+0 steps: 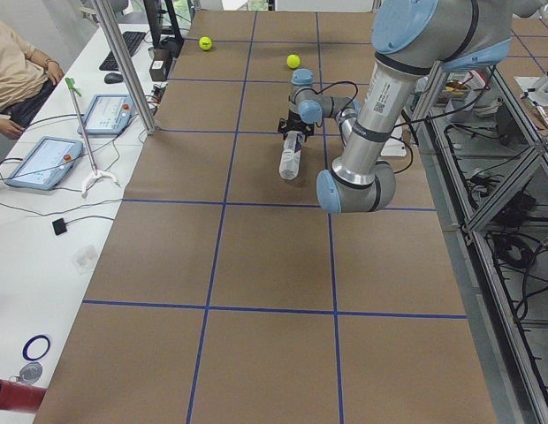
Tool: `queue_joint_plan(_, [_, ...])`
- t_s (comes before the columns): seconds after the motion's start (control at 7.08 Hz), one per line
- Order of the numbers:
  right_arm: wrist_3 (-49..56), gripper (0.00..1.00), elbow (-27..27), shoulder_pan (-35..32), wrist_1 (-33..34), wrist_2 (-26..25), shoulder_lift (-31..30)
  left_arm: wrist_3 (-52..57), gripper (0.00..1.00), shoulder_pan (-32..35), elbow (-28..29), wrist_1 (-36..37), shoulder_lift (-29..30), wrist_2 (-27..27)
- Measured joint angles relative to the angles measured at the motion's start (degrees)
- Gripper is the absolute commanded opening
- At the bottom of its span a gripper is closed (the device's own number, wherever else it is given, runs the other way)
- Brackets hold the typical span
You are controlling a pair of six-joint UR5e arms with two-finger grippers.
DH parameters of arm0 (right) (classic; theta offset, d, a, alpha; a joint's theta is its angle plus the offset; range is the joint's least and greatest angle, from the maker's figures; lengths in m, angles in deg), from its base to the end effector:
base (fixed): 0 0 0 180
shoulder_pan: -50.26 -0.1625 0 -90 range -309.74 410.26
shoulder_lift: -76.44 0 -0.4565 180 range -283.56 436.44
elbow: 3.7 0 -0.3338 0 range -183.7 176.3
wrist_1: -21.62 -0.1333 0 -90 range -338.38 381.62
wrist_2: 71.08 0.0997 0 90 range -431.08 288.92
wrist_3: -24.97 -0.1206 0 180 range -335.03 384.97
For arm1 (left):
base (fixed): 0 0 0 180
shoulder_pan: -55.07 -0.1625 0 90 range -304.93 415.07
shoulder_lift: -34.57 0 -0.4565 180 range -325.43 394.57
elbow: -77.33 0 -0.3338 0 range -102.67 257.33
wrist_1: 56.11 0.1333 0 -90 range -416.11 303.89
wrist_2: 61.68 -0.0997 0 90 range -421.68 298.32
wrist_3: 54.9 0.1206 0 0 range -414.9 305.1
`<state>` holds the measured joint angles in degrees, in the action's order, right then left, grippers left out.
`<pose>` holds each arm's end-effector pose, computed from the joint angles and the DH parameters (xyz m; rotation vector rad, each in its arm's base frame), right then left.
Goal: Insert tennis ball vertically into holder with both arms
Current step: 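Close the left gripper around the can's middle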
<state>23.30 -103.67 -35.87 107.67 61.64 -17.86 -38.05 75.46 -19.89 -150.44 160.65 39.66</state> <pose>0.0236 -0.4136 0.6554 0.1239 -0.7509 -0.0991 0.5864 -0.3349 0.3085 0.7306 0.5929 1.4909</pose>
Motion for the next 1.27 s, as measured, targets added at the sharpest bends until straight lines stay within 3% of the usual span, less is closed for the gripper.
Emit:
queue_joint_plan(0.28, [0.0, 0.99, 0.03, 0.0, 0.0, 0.0, 0.0, -0.04, 0.97, -0.3, 0.59, -0.13, -0.03, 0.0])
queue_joint_plan(0.71, [0.0, 0.99, 0.04, 0.0, 0.0, 0.0, 0.05, 0.07, 0.69, -0.31, 0.84, -0.15, -0.04, -0.25])
queue_joint_plan(1.27, [0.0, 0.99, -0.04, -0.03, 0.0, 0.0, 0.17, 0.49, 0.69, 0.02, -1.64, -0.1, 1.26, -0.02])
